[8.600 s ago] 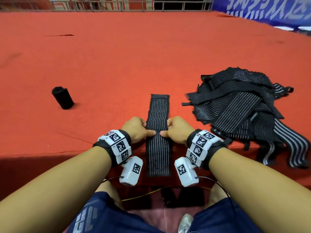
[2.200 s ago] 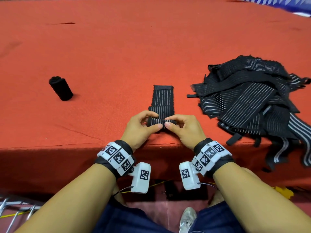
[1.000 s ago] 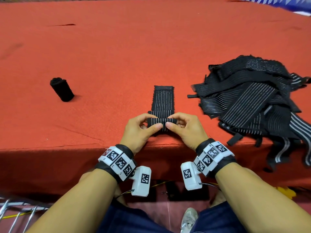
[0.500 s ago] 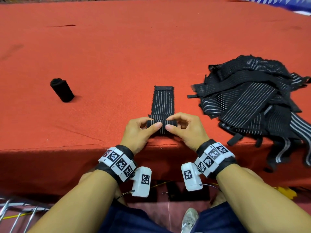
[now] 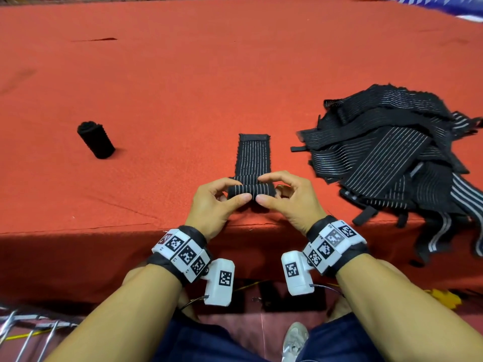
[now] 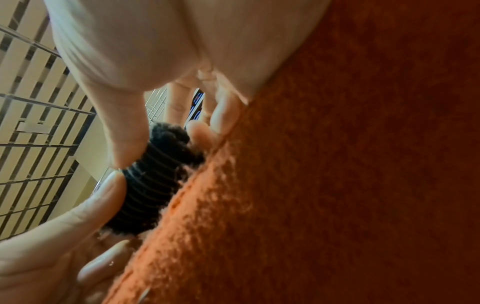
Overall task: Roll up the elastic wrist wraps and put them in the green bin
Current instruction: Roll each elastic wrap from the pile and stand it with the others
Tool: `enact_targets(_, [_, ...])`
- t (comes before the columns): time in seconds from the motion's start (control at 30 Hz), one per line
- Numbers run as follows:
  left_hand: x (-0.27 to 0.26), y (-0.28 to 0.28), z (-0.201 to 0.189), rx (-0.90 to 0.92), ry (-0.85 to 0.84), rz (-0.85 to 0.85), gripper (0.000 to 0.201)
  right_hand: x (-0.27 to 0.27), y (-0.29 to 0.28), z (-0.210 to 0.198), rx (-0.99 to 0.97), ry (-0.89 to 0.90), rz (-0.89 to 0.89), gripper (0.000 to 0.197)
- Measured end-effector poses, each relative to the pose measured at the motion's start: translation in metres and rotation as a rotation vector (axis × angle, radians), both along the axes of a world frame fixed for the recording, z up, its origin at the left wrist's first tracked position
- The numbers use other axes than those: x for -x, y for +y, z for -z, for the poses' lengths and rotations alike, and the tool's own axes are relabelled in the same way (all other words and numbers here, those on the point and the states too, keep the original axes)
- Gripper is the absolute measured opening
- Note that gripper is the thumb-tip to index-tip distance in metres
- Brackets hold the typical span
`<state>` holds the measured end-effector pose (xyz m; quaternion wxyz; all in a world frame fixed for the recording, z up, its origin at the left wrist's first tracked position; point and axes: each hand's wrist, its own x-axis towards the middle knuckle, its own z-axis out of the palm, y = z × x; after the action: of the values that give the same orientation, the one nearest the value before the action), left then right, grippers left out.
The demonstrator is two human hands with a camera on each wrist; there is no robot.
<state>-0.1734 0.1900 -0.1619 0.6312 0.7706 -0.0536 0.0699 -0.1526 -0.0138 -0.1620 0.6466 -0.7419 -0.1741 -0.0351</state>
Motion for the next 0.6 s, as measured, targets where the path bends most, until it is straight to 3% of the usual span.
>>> enact_targets(0.17, [-0.0008, -0.0023, -0.0001, -0.026, -0.046, -0.044, 0.014, -0.0026, -0.0001, 0.003, 0.038, 0.012, 0.014, 0.021])
enact_targets(0.33, [-0.001, -0.003, 0.0025, -0.069, -0.082, 0.019, 0.038, -0.0037, 0.0023, 0.0053, 0.008, -0.004, 0.027, 0.009])
enact_targets(0.43, [-0.0027, -0.0016, 0.0046, -0.096, -0.101, 0.043, 0.05, -0.0046, 0.0028, 0.0069, -0.005, -0.004, 0.027, 0.017])
enact_targets(0.53, [-0.0041, -0.0007, 0.0061, -0.134, -0.124, 0.031, 0.057, -0.003, 0.0015, 0.0039, 0.006, -0.004, 0.019, 0.002])
enact_targets(0.6, [-0.0039, -0.001, 0.0048, -0.118, -0.09, -0.007, 0.055, -0.0022, 0.001, 0.003, 0.007, -0.004, 0.013, 0.006])
